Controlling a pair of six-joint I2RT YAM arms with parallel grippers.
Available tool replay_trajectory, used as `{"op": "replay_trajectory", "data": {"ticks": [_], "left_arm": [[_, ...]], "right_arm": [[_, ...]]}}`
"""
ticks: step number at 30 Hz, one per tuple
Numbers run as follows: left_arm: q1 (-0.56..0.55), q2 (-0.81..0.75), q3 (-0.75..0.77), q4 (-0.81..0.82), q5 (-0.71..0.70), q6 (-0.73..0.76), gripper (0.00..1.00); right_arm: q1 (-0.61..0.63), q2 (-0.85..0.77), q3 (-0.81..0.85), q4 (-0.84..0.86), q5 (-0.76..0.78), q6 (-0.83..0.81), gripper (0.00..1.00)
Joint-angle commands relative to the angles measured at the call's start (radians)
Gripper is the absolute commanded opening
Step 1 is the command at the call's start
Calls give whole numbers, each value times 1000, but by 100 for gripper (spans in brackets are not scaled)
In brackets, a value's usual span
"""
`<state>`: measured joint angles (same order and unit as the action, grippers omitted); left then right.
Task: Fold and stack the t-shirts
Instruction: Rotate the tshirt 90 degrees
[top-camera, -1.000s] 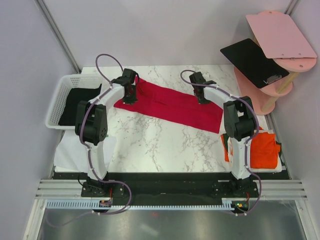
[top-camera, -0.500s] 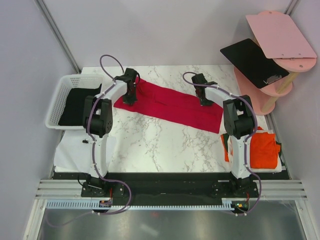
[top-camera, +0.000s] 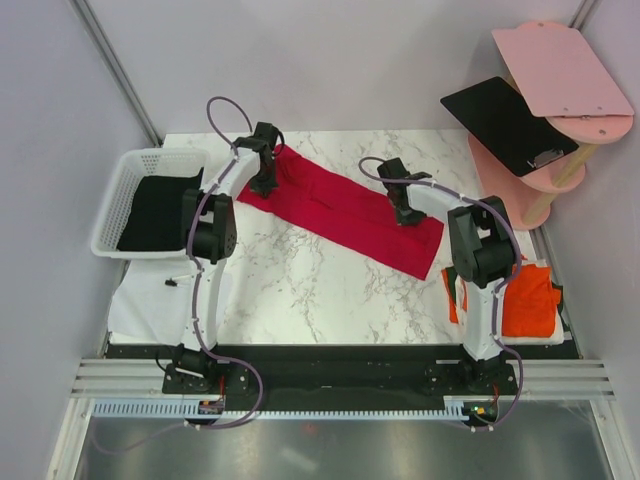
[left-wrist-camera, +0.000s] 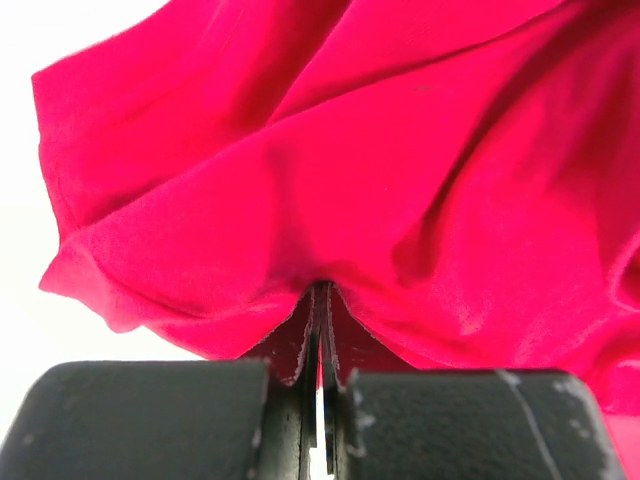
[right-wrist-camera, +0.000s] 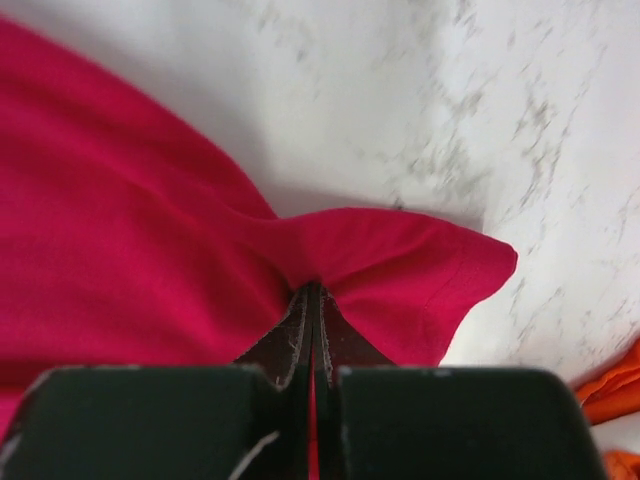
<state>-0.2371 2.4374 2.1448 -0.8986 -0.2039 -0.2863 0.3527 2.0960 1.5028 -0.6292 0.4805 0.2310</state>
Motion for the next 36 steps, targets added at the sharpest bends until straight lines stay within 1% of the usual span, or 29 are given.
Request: {"op": "replay_trajectory", "data": {"ticks": [1, 4, 7, 10, 12, 15, 16, 17, 18, 19, 20, 21, 22, 23, 24, 25, 26, 27, 28, 29, 30, 31, 32, 33, 34, 35, 36], "left_arm": [[4, 83, 142, -42, 6, 58, 2], [5, 129, 209, -51, 24, 76, 2], [4, 160, 268, -49, 75, 88, 2], [4, 158, 303, -46, 101, 90, 2], [4, 129, 294, -36, 100, 84, 2], [5, -4, 204, 26, 136, 75, 2], [5, -100, 125, 47, 150, 65, 2], [4, -151, 83, 65, 190, 58, 2], [4, -202, -10, 104, 225, 50, 2], [4, -306, -55, 115, 260, 32, 11], [5, -355, -107, 127, 317, 12, 44], [4, -418, -241, 182, 357, -8, 56], [4, -528, -322, 217, 400, -43, 65], [4, -594, -406, 262, 461, -74, 81], [4, -650, -588, 364, 504, -105, 86], [2, -702, -679, 432, 558, -167, 90], [-1, -803, -768, 485, 636, -206, 97], [-8, -840, -925, 535, 662, -243, 98], [-30, -883, -1001, 622, 682, -310, 98], [-48, -944, -1072, 657, 686, -344, 98], [-73, -975, -1197, 697, 683, -373, 98], [-126, -998, -1253, 767, 678, -436, 98], [-157, -1015, -1302, 805, 663, -465, 98], [-186, -1044, -1391, 837, 653, -497, 98], [-246, -1055, -1433, 874, 641, -567, 96], [-275, -1066, -1470, 964, 620, -600, 93], [-306, -1069, -1526, 998, 610, -650, 91]], "right_arm": [[45, -36, -96, -87, -143, 19, 0], [69, -65, -145, -87, -209, 21, 0], [103, -97, -194, -87, -250, 24, 0], [140, -120, -226, -89, -258, 30, 0], [146, -132, -233, -93, -267, 34, 0], [146, -160, -225, -98, -325, 34, 0], [146, -178, -213, -101, -347, 33, 0], [146, -188, -205, -105, -356, 30, 0], [146, -197, -196, -109, -356, 33, 0], [146, -220, -176, -112, -356, 31, 0], [146, -232, -167, -113, -336, 31, 0], [144, -252, -147, -115, -323, 30, 0], [146, -261, -135, -115, -309, 27, 0], [146, -269, -122, -113, -284, 25, 0], [146, -281, -113, -110, -228, 27, 0], [144, -287, -95, -106, -200, 21, 0], [144, -290, -89, -86, -174, 18, 0], [143, -289, -79, -80, -131, 18, 0], [140, -286, -64, -70, -123, 10, 1], [137, -280, -53, -64, -118, 8, 2], [132, -265, -44, -57, -103, 10, 4], [121, -258, -30, -52, -96, 8, 6], [114, -251, -23, -40, -85, 13, 7], [106, -243, -19, -26, -83, 14, 8], [85, -243, -15, -14, -103, 14, 9], [74, -238, -6, -4, -109, 22, 9], [51, -238, 3, 2, -114, 25, 9]]}}
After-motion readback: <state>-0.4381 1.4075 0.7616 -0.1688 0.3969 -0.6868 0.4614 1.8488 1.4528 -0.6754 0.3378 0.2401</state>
